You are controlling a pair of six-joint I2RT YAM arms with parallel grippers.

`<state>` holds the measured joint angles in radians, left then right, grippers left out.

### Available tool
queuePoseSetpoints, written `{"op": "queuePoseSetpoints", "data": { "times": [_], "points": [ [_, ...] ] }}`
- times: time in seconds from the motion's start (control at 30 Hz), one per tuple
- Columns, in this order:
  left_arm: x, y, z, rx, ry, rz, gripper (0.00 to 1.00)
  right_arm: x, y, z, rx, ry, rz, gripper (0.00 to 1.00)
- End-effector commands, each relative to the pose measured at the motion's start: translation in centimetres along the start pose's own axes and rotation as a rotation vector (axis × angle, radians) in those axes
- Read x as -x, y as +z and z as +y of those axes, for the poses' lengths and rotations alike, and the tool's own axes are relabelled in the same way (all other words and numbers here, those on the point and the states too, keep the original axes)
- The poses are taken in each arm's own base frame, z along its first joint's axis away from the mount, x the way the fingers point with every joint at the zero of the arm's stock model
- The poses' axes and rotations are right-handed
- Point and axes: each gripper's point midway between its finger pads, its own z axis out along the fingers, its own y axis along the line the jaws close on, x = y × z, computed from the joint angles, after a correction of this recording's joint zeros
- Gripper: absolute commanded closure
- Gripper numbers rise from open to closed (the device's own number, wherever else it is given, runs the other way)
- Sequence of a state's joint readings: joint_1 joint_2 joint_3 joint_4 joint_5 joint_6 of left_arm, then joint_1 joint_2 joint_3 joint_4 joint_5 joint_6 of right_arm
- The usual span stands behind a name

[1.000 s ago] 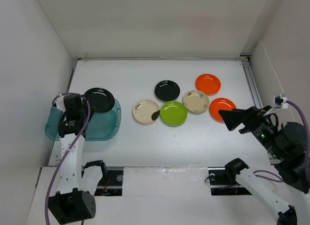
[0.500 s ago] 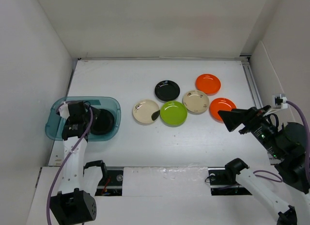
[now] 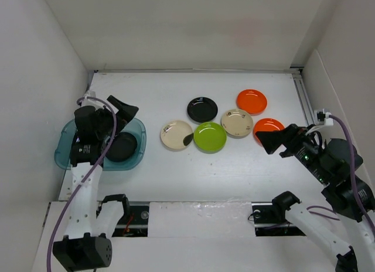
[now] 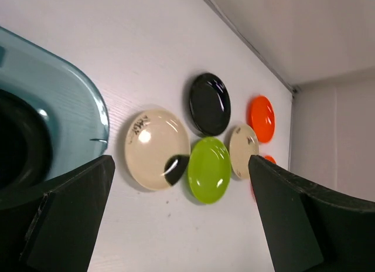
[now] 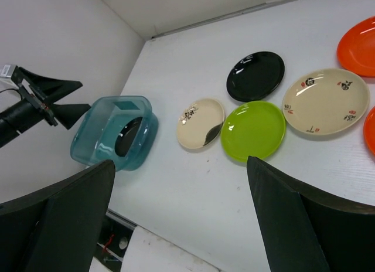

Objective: Place the plates into the plastic bin on the countertop

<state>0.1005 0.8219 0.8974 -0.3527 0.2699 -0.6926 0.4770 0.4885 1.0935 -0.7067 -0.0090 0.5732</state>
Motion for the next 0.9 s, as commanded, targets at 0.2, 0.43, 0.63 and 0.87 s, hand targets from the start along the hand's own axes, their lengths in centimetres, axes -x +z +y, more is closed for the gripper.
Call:
{"op": "queuePoseSetpoints", "data": {
  "times": [0.2, 0.43, 0.63, 0.87],
  "points": [
    [-3.3, 0.7, -4.9, -0.347, 0.126, 0.237, 0.00, 3.2, 1.4, 0.2, -0.040, 0.000, -0.102, 0.00],
    [2.7, 4.2, -9.3, -0.356, 0.136, 0.217, 0.00, 4.6, 3.2, 0.4, -0.062, 0.001, -0.127, 0.00],
    [-2.3, 10.9, -18.3, -0.294, 0.287, 0.350, 0.00, 4.7, 4.2, 0.3, -0.080, 0.010, -0.120, 0.00],
    [-6.8, 14.8, -21.1, -0.348, 0.274, 0.358, 0.00, 4.5, 2.8, 0.3, -0.067, 0.010, -0.122, 0.00]
  ]
}}
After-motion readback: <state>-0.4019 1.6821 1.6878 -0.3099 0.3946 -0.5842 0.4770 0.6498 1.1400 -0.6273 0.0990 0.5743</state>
